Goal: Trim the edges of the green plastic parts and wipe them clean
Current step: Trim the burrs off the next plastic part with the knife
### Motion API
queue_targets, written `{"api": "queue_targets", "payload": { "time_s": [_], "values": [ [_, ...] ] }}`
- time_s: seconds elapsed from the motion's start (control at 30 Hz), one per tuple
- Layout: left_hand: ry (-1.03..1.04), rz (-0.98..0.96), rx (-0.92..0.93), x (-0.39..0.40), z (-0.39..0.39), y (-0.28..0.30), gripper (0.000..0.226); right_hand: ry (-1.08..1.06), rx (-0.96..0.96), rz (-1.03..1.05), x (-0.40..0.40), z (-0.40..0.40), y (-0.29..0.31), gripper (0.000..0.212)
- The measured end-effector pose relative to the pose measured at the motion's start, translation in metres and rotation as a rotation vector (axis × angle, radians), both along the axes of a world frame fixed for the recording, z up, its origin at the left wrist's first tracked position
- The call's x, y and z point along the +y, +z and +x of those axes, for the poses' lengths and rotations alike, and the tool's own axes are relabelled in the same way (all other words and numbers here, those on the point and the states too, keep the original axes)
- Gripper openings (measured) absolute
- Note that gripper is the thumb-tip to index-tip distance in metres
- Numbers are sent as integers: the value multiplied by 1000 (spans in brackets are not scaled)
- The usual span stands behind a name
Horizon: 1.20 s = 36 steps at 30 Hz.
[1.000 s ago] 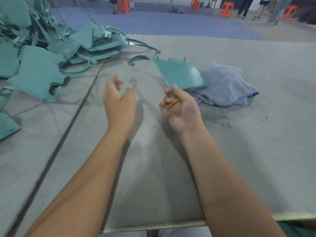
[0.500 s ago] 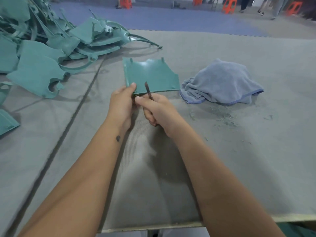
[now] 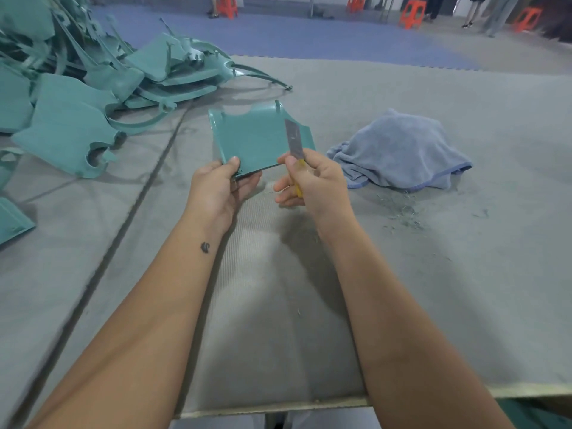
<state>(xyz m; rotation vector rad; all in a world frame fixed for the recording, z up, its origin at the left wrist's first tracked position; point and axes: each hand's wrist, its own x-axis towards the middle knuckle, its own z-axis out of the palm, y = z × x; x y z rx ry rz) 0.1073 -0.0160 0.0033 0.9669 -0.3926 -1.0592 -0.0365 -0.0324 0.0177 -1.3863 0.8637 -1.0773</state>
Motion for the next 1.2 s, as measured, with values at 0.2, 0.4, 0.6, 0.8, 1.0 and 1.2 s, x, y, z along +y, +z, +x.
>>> {"api": "queue_targets", "payload": {
  "time_s": [0.2,0.4,0.6,0.8,1.0,1.2],
  "values": [
    [9,19,22,-1,1,0,12,-187,41,-84,-7,-3,-10,29],
    [57,16,75,0,2,1,12,-230,91,-175,-9,-4,-14,30],
    [66,37,85,2,1,2,13,-235,73,-135,-14,-8,-19,31],
    [78,26,89,3,2,1,16,-181,76,-106,-16,-9,-23,31],
    [73,-23,144,1,4,-2,19,-97,116,-135,-15,-7,-24,31],
    [51,-55,162,1,2,-1,19,-57,76,-142,-14,-4,-23,31]
  ]
}}
